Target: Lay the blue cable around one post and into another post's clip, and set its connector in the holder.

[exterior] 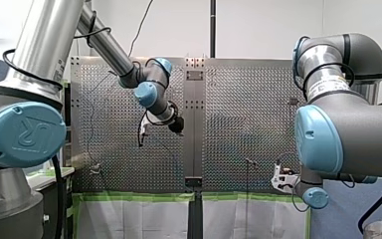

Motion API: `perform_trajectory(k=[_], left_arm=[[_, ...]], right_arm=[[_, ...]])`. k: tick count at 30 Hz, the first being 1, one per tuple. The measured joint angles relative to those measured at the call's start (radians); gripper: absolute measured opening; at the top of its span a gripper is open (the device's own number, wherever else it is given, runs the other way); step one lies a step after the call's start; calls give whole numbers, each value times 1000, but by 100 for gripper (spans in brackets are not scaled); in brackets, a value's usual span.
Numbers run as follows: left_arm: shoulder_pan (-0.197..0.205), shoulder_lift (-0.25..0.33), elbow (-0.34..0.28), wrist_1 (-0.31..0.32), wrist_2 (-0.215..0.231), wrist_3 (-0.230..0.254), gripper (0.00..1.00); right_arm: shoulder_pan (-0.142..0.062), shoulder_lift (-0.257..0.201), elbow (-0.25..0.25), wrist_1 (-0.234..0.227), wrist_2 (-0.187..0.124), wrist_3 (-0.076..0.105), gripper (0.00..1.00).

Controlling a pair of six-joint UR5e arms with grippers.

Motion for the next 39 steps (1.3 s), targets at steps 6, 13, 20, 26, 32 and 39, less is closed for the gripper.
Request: perform_trajectory(k=[6, 13, 20, 26, 32, 39], left_arm=[[-38, -54, 47, 55, -32, 30, 100], [-26, -119, 80, 119, -46, 67, 100], [-6, -184, 95, 184, -62, 101, 100], [9, -233, 95, 233, -76, 131, 100], [9, -280, 97, 280, -80, 167, 100], [-1, -343, 137, 343, -69, 179, 100]], right_arm=[[1, 0, 0, 1, 0, 0, 36], [3, 0, 0, 0, 0, 1, 36], [4, 0, 0, 1, 0, 1, 36], [6, 0, 0, -1, 0, 1, 36], [7, 0, 0, -2, 0, 1, 36], [7, 0, 0, -1, 0, 1, 36]])
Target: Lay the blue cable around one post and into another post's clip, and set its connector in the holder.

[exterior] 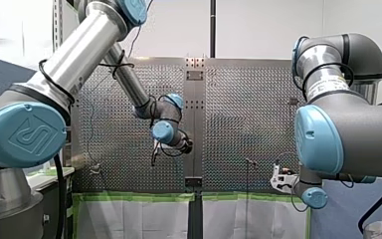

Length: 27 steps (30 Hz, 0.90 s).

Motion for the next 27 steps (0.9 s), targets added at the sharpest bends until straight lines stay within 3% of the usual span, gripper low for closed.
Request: perform_trajectory(k=[9, 27], left_arm=[[-8, -80, 58, 81, 2, 1, 100], [-10, -228, 63, 227, -11, 1, 100]], right_arm=[[0, 0, 0, 1, 0, -1, 36], [1, -1, 0, 1, 0, -1, 36]])
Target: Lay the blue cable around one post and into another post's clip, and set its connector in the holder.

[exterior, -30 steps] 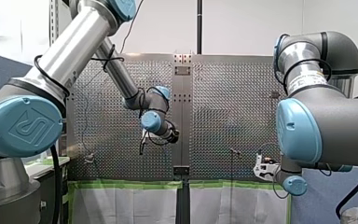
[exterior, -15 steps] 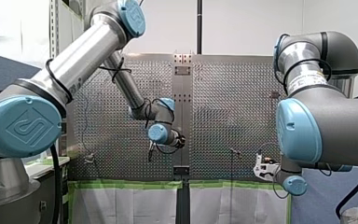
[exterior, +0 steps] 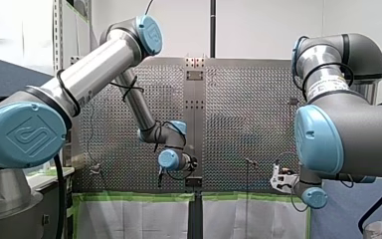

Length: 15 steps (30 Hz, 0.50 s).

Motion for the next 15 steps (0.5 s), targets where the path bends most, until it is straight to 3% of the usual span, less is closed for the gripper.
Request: perform_trajectory(k=[15], left_arm=[[0, -132, 2, 24, 0, 0, 100]], right_arm=[[2, 0, 0, -1, 0, -1, 36]])
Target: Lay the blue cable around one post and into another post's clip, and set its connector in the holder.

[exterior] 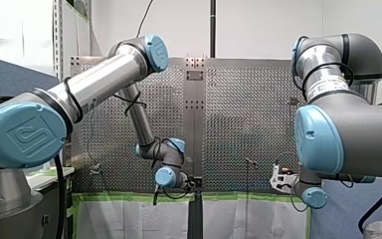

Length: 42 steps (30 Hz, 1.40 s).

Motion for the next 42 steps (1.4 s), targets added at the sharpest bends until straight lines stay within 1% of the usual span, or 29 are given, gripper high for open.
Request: perform_trajectory(k=[5, 11, 15, 18, 22, 27, 30, 42], left_arm=[[-5, -40, 23, 0, 3, -1, 100], [-26, -92, 71, -32, 0, -5, 100], [-45, -129, 108, -55, -15, -12, 100], [-54, -151, 134, -59, -26, -15, 100], [-62, -161, 164, -55, -31, -21, 100], [-68, -163, 187, -46, -32, -43, 100], [-70, -163, 197, -48, -37, -47, 100], [-71, -164, 202, -44, -113, -46, 100]], right_arm=[[0, 0, 0, -1, 0, 1, 36], [0, 1, 0, -2, 0, 1, 36], [0, 1, 0, -3, 0, 2, 36], [0, 0, 0, -3, 0, 2, 36], [0, 0, 0, -3, 0, 2, 36], [0, 0, 0, -1, 0, 2, 36], [0, 0, 0, 0, 0, 0, 36], [0, 0, 0, 1, 0, -1, 36]])
